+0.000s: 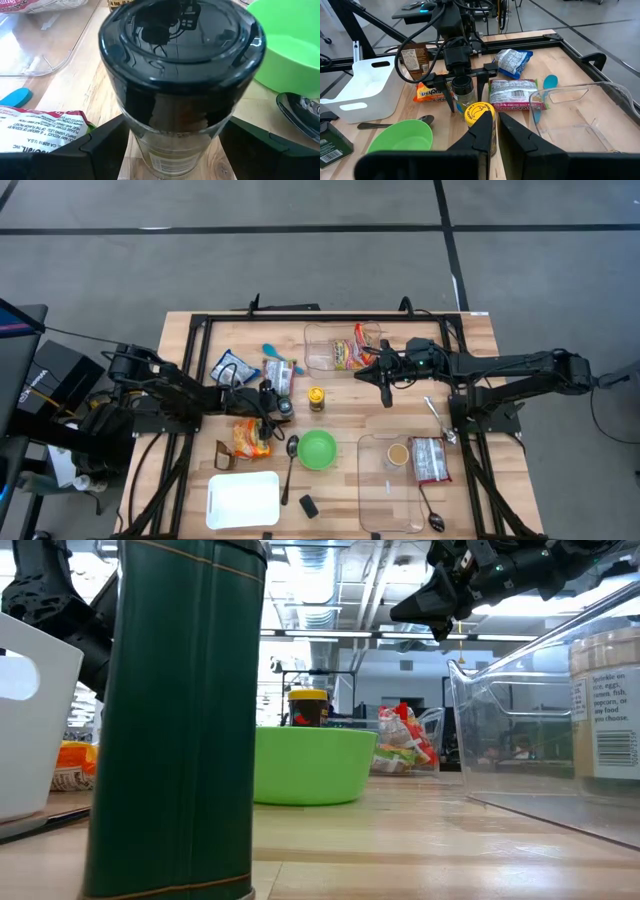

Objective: Pick & Place Food Item
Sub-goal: Put the brown and blue seasoning into the bottom transparent bin

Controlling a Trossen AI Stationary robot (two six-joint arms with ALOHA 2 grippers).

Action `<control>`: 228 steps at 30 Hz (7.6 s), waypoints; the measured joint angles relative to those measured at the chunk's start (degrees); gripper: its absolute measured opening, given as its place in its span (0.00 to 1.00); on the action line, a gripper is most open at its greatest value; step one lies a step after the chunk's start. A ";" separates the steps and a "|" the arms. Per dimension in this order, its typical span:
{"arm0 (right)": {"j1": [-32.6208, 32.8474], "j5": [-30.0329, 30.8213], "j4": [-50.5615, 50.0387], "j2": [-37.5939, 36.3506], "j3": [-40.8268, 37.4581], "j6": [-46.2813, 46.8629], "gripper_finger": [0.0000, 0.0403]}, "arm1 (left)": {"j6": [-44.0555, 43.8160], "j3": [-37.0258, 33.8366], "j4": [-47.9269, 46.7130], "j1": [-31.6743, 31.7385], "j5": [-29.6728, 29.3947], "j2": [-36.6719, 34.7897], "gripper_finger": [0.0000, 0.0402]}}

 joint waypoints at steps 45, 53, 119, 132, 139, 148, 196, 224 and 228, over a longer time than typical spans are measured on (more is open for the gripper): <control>0.02 0.02 -0.04 -0.02 -0.02 0.02 0.06 | 1.16 3.08 -0.71 -0.02 0.00 5.42 0.63; 0.02 0.01 -0.04 -0.02 -0.02 0.04 0.06 | 1.16 3.06 -0.70 -0.02 -0.02 5.42 0.52; 0.02 0.00 0.17 -0.02 -0.02 2.01 0.06 | 0.87 9.25 -10.21 0.00 -0.24 -25.45 0.46; 0.02 0.00 0.13 -0.02 -0.02 2.01 0.06 | 0.90 26.41 -22.90 0.26 -0.09 -8.84 0.46; 0.02 0.00 0.00 -0.02 -0.02 2.03 0.06 | -0.48 32.28 -26.56 -0.56 3.30 -1.19 0.47; 0.28 0.02 -0.28 -0.02 -0.02 4.03 0.06 | -0.63 33.63 -26.58 -4.29 4.17 0.85 0.46; 11.61 7.74 4.07 1.25 -0.02 0.44 0.06 | 0.42 46.19 -51.31 -1.24 4.22 1.44 0.46; 11.54 7.72 1.78 1.22 0.02 0.46 0.06 | 1.99 53.60 -51.96 0.59 10.62 10.78 0.46; 11.54 7.69 -0.61 1.22 0.02 0.46 0.06 | 3.28 56.71 -54.66 0.89 10.64 13.54 0.46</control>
